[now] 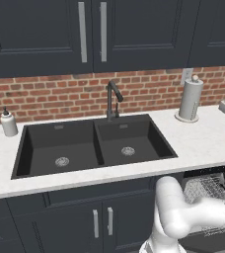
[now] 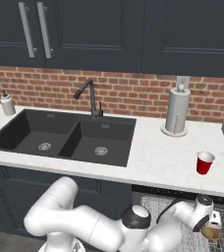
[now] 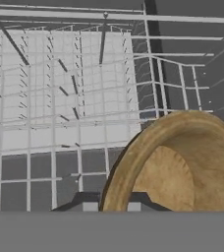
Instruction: Pick up the cup and bowl from the counter, place them in the dishwasher, and close the dishwasher door.
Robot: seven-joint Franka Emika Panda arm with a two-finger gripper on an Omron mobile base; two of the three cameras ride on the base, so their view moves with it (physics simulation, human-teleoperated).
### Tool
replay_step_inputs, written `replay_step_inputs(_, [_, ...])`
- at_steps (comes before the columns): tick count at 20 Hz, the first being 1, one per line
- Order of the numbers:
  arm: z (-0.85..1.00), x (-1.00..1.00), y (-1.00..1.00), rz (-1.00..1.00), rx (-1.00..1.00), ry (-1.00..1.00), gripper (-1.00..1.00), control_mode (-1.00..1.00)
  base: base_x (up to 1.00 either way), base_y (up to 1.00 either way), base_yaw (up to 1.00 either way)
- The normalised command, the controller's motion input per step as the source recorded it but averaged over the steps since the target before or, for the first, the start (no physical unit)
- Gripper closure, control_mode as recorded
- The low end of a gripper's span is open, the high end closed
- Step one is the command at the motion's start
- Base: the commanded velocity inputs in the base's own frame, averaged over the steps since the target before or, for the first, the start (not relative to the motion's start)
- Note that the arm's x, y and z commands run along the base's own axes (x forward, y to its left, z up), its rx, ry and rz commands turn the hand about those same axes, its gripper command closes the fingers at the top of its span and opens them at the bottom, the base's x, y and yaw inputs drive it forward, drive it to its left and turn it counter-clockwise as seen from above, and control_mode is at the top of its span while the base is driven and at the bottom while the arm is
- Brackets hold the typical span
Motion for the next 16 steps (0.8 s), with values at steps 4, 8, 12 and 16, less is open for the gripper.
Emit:
replay_step_inputs(4, [-0.47,-0.04,0.00,0.03,0.02,-0.01,-1.00,-1.00,0.00,0.00,0.00])
replay_step_inputs(8, [-0.09,0.00,0.00,0.00,0.00,-0.07,-1.00,-1.00,0.00,0.00,0.00])
replay_step_inputs(12, [0.00,0.00,0.00,0.00,0.00,-0.06,-1.00,-1.00,0.00,0.00,0.00])
replay_step_inputs(16, [0.00,-0.02,-0.33,0.00,0.12,-0.01,-1.00,-1.00,0.00,0.00,0.00])
